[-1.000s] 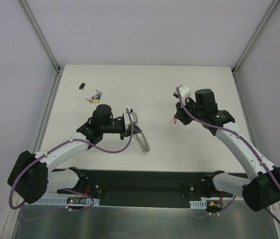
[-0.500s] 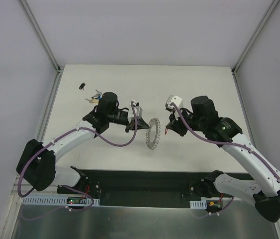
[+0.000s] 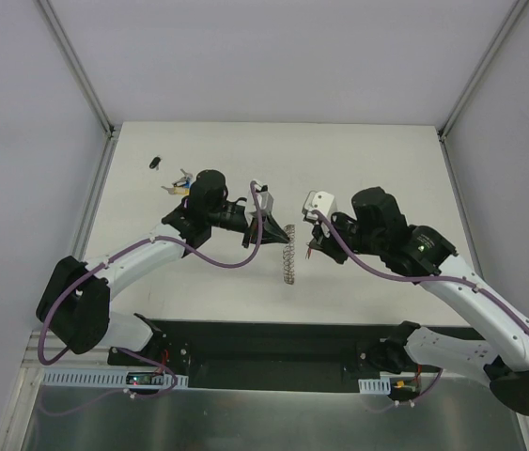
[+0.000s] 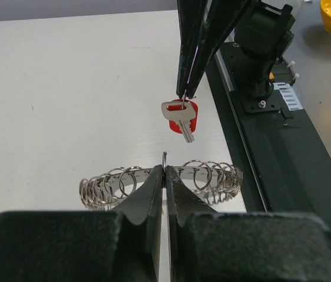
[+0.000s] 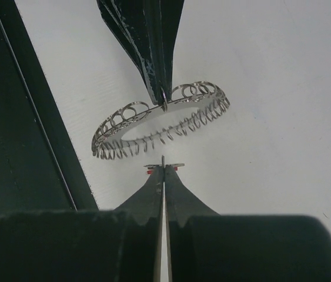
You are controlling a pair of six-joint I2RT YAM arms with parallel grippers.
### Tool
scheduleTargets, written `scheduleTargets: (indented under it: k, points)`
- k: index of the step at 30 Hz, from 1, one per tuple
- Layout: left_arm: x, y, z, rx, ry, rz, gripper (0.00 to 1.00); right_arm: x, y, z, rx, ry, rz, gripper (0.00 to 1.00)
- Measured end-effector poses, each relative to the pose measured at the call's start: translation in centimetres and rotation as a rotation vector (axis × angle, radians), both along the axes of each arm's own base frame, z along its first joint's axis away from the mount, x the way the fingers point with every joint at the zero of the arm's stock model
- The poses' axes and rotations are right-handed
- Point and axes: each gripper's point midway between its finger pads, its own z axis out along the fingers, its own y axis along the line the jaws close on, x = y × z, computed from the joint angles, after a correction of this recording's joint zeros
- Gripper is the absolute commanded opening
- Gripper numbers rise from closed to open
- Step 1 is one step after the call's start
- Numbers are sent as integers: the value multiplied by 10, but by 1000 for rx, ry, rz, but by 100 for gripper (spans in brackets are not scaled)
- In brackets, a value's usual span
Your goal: Put the keys on the keyring
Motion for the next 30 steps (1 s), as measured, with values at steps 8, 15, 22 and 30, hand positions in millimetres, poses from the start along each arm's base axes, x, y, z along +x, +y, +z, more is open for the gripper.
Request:
scheduleTargets:
  k: [8,15,22,30]
  points:
    - [-3,-5,11,-29,16,-3,0,3,6,7,0,-65,4,1]
    - [-3,-6,14,-36,27,-2,0,0,14,11,8,-93,22,1]
    - [-3,-6,15,-39,32,-1,0,0,16,13,0,-119,16,1]
    - [-5,-6,21,-51,24,-2,0,7,15,16,2,-138,-25,1]
